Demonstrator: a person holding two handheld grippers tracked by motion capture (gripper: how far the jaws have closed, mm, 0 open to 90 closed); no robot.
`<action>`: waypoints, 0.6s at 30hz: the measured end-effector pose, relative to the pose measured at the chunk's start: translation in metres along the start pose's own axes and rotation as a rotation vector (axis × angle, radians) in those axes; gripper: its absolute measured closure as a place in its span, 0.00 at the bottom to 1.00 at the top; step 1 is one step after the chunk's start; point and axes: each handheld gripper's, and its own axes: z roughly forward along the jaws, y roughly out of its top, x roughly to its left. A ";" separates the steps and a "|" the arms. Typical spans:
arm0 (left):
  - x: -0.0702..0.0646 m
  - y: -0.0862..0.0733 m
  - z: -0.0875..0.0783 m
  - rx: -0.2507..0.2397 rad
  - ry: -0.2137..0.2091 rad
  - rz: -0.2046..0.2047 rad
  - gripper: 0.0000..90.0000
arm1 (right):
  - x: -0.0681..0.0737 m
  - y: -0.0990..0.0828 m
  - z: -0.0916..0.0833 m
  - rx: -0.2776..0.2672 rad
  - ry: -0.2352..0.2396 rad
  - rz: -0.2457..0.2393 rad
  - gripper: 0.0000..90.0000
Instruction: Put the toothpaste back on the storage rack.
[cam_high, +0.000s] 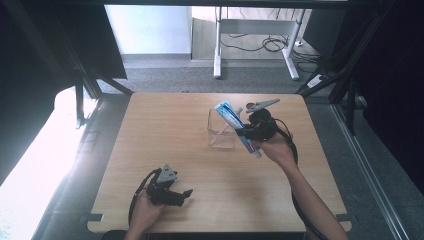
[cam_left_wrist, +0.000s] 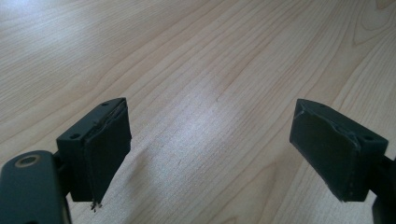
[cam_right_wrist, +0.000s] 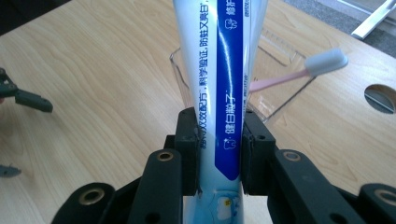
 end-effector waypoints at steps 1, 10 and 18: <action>0.000 0.000 0.000 -0.001 -0.001 0.000 0.14 | -0.001 0.002 0.001 -0.005 0.001 -0.003 0.81; 0.000 0.000 -0.001 -0.004 -0.003 -0.003 0.14 | -0.003 0.016 0.006 -0.035 0.005 0.003 0.81; 0.000 0.000 -0.001 -0.003 -0.002 0.000 0.14 | -0.004 0.026 0.010 -0.055 0.002 0.005 0.81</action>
